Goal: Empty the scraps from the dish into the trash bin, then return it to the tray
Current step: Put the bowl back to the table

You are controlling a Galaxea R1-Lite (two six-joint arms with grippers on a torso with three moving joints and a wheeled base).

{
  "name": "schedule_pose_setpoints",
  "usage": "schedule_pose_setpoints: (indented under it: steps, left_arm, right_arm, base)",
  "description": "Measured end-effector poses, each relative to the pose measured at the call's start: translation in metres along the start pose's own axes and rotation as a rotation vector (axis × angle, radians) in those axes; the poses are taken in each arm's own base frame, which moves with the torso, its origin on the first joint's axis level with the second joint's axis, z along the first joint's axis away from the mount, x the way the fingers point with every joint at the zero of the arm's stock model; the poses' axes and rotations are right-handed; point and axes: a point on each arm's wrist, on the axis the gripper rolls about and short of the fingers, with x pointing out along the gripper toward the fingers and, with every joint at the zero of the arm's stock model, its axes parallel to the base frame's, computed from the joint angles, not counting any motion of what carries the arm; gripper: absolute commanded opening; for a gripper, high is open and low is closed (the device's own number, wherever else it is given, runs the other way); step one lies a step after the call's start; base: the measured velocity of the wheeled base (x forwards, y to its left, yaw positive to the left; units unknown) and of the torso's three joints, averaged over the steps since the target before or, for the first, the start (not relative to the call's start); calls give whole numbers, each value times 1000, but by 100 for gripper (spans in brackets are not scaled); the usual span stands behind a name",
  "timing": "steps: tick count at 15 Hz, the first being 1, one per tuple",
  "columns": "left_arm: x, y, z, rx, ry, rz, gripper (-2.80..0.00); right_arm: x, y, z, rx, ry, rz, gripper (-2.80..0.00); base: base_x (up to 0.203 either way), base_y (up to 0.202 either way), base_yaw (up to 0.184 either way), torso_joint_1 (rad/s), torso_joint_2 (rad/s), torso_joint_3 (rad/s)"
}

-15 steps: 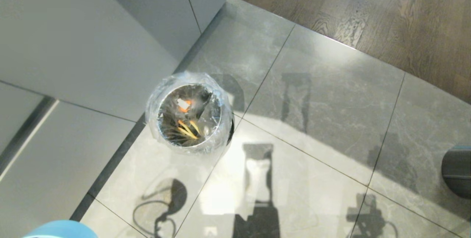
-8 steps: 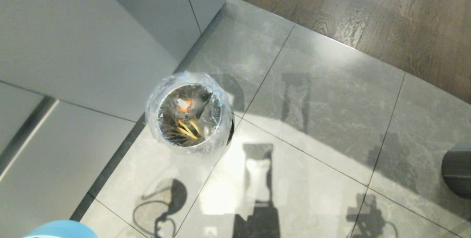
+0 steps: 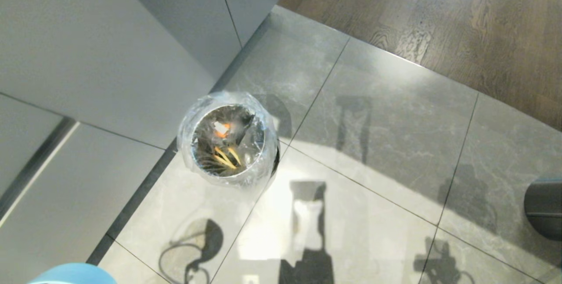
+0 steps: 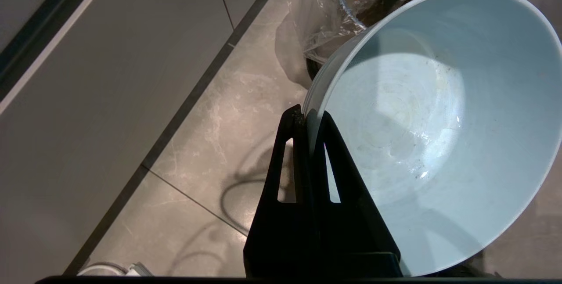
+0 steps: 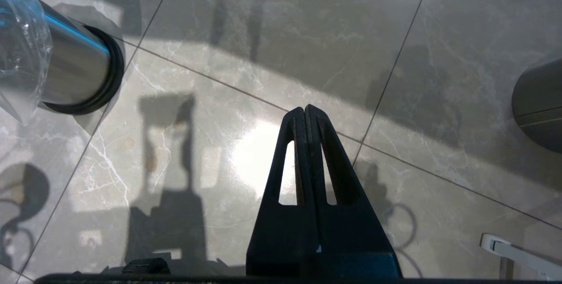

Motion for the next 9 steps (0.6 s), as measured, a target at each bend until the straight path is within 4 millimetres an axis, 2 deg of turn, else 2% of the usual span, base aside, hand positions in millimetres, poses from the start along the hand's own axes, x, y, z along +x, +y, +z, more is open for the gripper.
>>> schedule_pose_setpoints:
  steps: [9]
  left_arm:
    - [0, 0, 0, 0, 0, 0, -280]
  right_arm:
    - [0, 0, 0, 0, 0, 0, -280]
  base:
    - [0, 0, 0, 4, 1, 202]
